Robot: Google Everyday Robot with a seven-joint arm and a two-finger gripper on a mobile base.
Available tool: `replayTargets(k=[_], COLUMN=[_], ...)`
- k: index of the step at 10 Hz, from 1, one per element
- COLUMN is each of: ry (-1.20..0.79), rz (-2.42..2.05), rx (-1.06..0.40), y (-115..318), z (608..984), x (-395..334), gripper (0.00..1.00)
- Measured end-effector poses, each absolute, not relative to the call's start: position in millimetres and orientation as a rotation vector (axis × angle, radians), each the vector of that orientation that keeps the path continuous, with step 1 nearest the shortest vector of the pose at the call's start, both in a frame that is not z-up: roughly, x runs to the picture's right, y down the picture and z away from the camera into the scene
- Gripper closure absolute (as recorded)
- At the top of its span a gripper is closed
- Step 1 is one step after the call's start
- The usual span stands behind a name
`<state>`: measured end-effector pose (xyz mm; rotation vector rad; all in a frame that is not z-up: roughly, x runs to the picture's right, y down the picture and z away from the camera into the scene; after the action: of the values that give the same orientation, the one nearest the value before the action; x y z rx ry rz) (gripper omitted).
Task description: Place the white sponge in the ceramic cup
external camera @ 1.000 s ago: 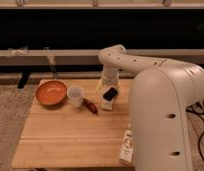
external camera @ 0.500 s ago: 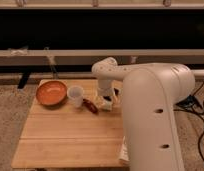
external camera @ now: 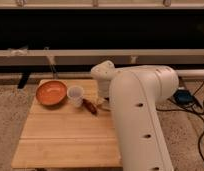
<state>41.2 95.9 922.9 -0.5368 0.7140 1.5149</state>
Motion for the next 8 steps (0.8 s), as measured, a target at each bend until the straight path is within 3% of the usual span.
replayTargets(k=[2,7,8], ry=[0.750,0.792,0.791], rz=[1.547,1.570,1.570], rx=[-0.539,-0.582,-0.582], y=[97,96,95], z=[934,942,942], x=[50,56,55], gripper=[0.23,0.73,0.77])
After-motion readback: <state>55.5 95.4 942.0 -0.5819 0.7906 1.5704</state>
